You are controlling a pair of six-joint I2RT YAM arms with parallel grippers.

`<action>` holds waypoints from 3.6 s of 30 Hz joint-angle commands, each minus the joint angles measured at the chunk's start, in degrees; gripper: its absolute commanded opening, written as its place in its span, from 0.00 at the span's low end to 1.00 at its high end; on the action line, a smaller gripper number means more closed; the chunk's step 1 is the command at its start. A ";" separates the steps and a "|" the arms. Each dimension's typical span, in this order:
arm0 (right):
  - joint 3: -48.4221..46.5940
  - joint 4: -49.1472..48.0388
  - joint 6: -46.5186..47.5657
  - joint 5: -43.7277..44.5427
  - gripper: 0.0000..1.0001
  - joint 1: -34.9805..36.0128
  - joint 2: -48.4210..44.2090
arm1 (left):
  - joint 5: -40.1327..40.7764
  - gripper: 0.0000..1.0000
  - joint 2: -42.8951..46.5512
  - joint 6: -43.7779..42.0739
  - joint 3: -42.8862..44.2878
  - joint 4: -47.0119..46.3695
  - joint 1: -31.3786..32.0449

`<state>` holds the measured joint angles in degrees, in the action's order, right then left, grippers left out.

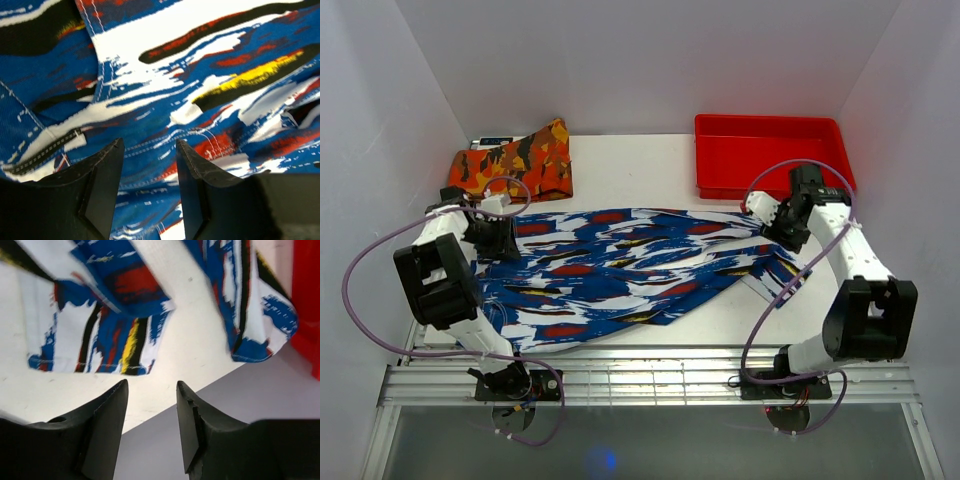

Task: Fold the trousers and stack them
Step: Flatten the trousers out

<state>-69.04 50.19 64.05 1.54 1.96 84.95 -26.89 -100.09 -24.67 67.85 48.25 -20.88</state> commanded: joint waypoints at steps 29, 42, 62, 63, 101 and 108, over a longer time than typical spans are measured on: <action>29.14 -6.16 30.59 5.66 0.08 -27.16 -11.38 | 13.09 0.28 -0.62 -8.38 -6.61 -3.95 -8.64; 27.90 -0.36 44.05 1.89 0.27 -34.30 -12.43 | 9.06 0.36 -7.22 -6.97 8.69 -2.91 -9.09; -8.06 -5.76 9.25 -21.14 0.71 -23.50 7.42 | -10.54 0.79 -0.63 -7.94 11.42 8.18 -6.89; -4.91 -8.25 10.47 -21.05 0.72 -23.05 7.51 | -10.98 0.79 -0.63 -7.42 11.42 8.09 -6.80; -3.91 9.90 18.74 -24.30 0.08 -19.36 -1.71 | -10.64 0.78 1.74 -7.50 7.38 6.77 -6.10; -18.06 24.95 8.73 -23.87 0.08 -19.71 17.49 | -10.28 0.78 1.13 -8.12 6.59 6.86 -6.10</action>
<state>-84.18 65.34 78.00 -22.33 -17.26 93.34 -36.16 -101.78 -31.59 74.81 55.27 -27.09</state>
